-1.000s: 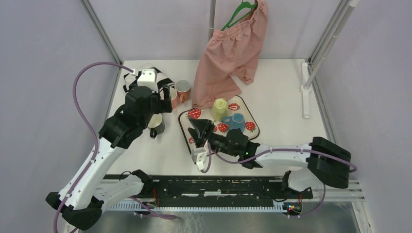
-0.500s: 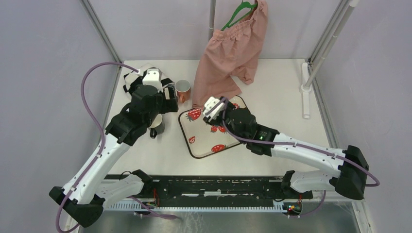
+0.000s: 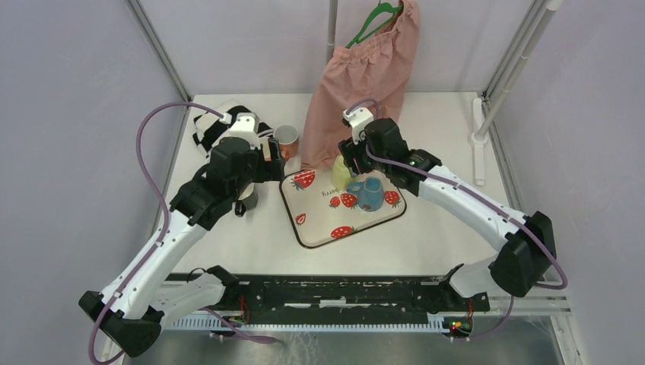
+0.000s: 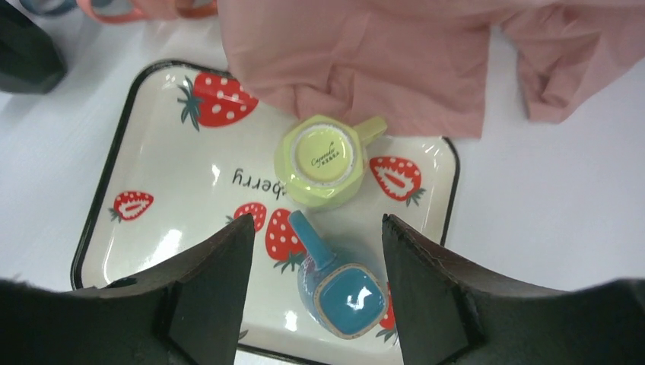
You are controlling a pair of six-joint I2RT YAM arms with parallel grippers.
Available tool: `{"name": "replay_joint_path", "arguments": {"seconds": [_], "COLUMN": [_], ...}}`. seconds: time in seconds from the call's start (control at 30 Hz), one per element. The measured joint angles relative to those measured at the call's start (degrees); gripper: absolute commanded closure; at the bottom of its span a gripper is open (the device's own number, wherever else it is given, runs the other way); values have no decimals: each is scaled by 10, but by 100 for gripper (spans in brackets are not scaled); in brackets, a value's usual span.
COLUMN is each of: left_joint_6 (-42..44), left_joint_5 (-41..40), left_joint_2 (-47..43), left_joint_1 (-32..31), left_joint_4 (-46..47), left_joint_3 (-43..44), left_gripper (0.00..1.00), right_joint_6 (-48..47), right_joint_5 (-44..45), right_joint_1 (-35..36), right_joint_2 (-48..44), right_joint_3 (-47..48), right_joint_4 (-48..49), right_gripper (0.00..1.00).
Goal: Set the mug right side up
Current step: Turn over the cup on the tray.
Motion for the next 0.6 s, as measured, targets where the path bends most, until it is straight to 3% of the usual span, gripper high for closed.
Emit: {"name": "replay_joint_path", "arguments": {"seconds": [0.37,0.6], "left_joint_6": [-13,-16], "left_joint_5": [5,-1], "left_joint_2": [11,10], "left_joint_1": [0,0], "left_joint_4": [3,2], "left_joint_3": [-23,-33], "left_gripper": [7,7], "right_joint_6": [-21,-59], "right_joint_5": [-45,-57], "right_joint_1": [-28,-37], "right_joint_2": [110,186], "right_joint_3": [68,98], "right_joint_4": [-138,-186], "right_gripper": [31,38]}}
